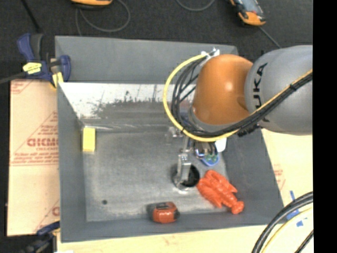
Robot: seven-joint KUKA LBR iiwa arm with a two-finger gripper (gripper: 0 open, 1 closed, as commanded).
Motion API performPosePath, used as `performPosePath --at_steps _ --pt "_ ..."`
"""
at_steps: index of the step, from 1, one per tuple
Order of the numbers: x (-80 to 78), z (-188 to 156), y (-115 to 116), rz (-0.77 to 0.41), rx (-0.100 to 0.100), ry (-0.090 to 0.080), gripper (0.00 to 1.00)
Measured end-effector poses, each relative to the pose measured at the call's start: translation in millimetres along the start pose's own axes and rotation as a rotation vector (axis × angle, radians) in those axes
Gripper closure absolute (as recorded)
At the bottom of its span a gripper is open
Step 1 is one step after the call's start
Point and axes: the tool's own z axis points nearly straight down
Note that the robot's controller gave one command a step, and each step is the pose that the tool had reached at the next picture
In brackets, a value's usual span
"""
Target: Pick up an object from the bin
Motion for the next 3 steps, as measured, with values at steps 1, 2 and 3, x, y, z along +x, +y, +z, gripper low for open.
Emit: performPosePath --at_steps 1,2,3 --pt "-1.6 -4 0 0.001 -0.001 -0.008 0.0" --pt "17.7 17 -11 -0.088 0.002 -0.014 0.0" --pt "13.0 47 -63 -0.104 0.001 -0.01 0.0"
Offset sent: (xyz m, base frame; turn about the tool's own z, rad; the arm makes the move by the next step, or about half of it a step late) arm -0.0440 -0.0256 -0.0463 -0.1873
